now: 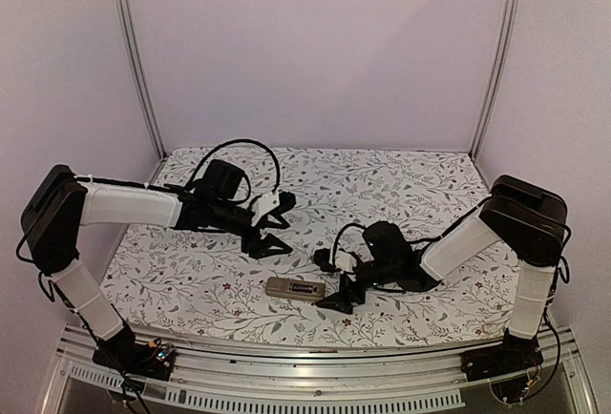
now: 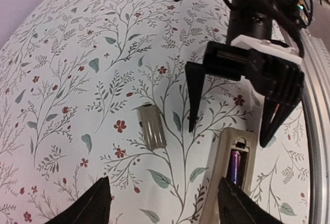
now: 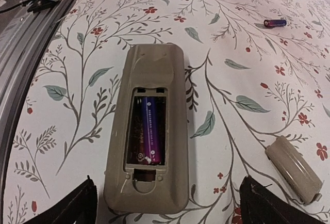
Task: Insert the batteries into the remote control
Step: Pick up the battery from the center of the board.
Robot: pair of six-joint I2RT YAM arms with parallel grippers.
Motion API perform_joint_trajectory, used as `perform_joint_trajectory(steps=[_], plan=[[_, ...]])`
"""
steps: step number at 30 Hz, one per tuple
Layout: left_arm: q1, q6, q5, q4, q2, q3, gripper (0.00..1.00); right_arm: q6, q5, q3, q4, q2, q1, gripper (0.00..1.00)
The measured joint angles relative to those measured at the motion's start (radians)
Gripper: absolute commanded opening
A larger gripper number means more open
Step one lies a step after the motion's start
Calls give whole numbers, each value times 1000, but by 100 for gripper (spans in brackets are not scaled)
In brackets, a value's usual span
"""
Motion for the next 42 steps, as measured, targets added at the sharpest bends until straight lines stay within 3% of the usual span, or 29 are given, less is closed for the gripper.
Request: perform_joint_trajectory(steps=[5,9,13,16,21,26,35,42], plan=[[112,-55,-52,-150,3,121,77,-8,-4,5,-21,-41,-12,99],[211,-120,-139,-240,49,227,72,-8,-12,8,-47,-94,-28,99],[284,-361,-324,-353,177,375,69,-8,-2,23,-61,-147,-43,99],[311,-565,-383,-420,234,401,70,-1,43,39,-65,-174,-46,99],[282,-787,-422,-478,313,420,67,18,100,48,-67,-183,-49,99],[251,-889,-436,-490,385,454,58,29,134,24,-71,-201,-50,99],[230,-985,-465,-493,381,436,41,38,155,3,-84,-209,-50,99],[202,-1000,-504,-531,384,452,41,38,166,2,-87,-210,-50,98]])
